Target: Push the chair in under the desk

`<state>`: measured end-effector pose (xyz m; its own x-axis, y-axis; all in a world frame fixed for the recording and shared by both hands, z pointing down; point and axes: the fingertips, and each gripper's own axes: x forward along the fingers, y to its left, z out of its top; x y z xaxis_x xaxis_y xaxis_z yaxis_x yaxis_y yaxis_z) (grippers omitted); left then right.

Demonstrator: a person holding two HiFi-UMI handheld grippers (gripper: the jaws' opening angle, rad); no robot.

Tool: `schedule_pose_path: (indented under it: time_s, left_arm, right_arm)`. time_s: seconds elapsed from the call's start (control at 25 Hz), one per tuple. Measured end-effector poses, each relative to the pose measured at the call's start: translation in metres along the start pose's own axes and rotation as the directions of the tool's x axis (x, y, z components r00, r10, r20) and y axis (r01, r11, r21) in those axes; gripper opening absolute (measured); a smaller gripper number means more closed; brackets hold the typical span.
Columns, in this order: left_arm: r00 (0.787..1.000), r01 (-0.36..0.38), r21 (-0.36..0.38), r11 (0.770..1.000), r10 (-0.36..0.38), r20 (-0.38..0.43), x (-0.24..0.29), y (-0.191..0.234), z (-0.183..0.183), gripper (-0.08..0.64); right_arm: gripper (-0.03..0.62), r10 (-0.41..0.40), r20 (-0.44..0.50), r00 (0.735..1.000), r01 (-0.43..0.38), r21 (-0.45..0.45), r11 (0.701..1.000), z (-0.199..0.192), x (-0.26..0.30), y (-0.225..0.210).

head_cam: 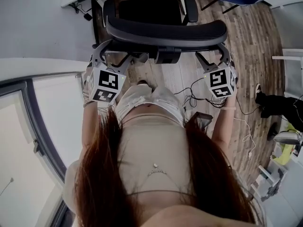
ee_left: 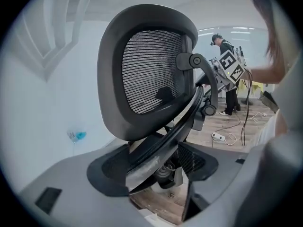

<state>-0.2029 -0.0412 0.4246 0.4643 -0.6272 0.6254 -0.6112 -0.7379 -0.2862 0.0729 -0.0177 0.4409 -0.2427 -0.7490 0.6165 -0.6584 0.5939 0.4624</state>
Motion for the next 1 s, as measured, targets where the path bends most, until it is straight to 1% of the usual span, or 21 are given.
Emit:
schedule_pose_path:
  time_s: [0.16,0.4,0.48,0.6,0.68,0.8,1.0]
  left_arm:
    - [1.0,-0.003,0.014,1.0,0.003,-0.002,0.008,0.008,0.004,0.321]
    - [1.0,-0.02,0.007,1.0,0.02,-0.005,0.02,0.017,0.013,0.322]
    - [1.0,-0.027,-0.005,1.0,0.027,-0.008,0.024,0.017,0.015,0.322]
    - [0.999,-0.031,-0.034,0.999,0.031,-0.008,0.031,0.015,0.015,0.322]
    - [0.999,-0.042,-0.037,0.998,0.042,-0.002,0.035,0.017,0.018,0.322]
    - [0.999,-0.053,-0.04,0.998,0.053,0.008,0.04,0.02,0.022,0.322]
    - [0.998,-0.06,-0.055,0.997,0.06,0.0,0.048,0.026,0.027,0.322]
  right_arm:
    - [0.319,-0.003,-0.005,1.0,0.003,0.006,1.0,0.001,0.009,-0.008]
    - [0.319,-0.008,-0.002,1.0,0.008,-0.004,1.0,0.002,0.021,-0.023]
    - [0.319,-0.002,-0.019,1.0,0.002,-0.008,1.0,0.0,0.024,-0.028]
    - [0.319,0.007,-0.007,1.0,-0.007,-0.017,1.0,-0.002,0.028,-0.035]
    - [0.319,0.003,0.013,1.0,-0.003,-0.024,1.0,0.0,0.032,-0.041]
    - [0.319,-0.002,0.004,1.0,0.002,-0.021,1.0,-0.002,0.035,-0.048]
    - [0.319,-0.004,0.028,1.0,0.005,-0.037,0.999,0.001,0.043,-0.057]
